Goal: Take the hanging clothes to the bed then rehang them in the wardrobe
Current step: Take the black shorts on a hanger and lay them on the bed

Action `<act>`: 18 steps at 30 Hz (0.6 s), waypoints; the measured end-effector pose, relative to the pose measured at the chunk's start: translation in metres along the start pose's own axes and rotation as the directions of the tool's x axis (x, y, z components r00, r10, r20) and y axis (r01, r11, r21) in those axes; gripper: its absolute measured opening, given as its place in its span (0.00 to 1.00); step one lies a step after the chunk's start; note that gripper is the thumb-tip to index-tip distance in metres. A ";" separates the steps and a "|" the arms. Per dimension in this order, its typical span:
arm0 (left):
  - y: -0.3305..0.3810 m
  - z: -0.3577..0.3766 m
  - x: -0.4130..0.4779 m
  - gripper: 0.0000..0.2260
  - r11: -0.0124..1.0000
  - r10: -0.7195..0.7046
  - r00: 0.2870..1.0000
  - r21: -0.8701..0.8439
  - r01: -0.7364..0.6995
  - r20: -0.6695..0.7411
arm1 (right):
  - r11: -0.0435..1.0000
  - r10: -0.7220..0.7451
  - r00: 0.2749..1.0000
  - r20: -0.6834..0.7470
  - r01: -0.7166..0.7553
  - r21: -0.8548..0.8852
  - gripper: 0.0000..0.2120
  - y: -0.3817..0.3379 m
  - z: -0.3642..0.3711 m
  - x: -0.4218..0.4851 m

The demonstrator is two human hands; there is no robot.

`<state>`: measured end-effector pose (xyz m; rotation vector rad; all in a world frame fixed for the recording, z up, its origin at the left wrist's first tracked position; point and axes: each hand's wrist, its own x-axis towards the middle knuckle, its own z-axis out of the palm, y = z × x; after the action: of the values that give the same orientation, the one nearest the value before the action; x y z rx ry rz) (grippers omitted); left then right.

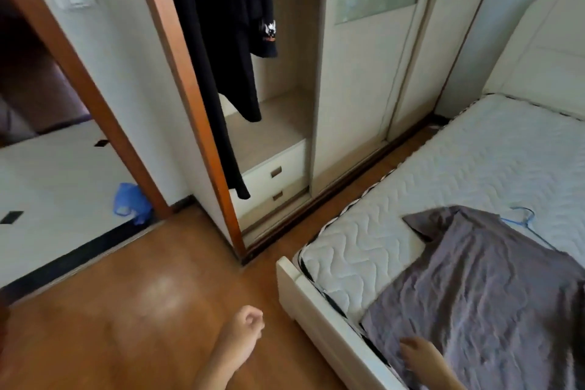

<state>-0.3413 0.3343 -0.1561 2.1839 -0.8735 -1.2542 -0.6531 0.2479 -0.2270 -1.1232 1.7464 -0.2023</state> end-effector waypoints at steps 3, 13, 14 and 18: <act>-0.001 -0.071 0.032 0.07 1.000 0.011 0.998 -0.020 -0.013 -0.065 | 0.998 -0.060 0.998 0.022 0.059 0.016 0.06 -0.073 0.056 0.023; 0.046 -0.226 0.153 0.04 0.990 0.130 0.977 -0.024 -0.136 -0.170 | 0.935 -0.355 0.933 0.050 0.356 0.001 0.14 -0.307 0.179 0.042; 0.066 -0.230 0.162 0.05 0.982 0.184 0.970 -0.006 -0.187 -0.156 | 0.925 -0.380 0.925 0.034 0.380 0.008 0.15 -0.326 0.174 0.049; 0.163 -0.239 0.196 0.04 0.904 0.427 0.897 0.025 -0.427 -0.113 | 0.872 -0.486 0.874 -0.027 0.487 0.050 0.13 -0.409 0.130 0.084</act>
<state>-0.1044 0.1007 -0.0483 1.8971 -1.2208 -0.9013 -0.3130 0.0031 -0.1025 -1.5103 1.4287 -0.5645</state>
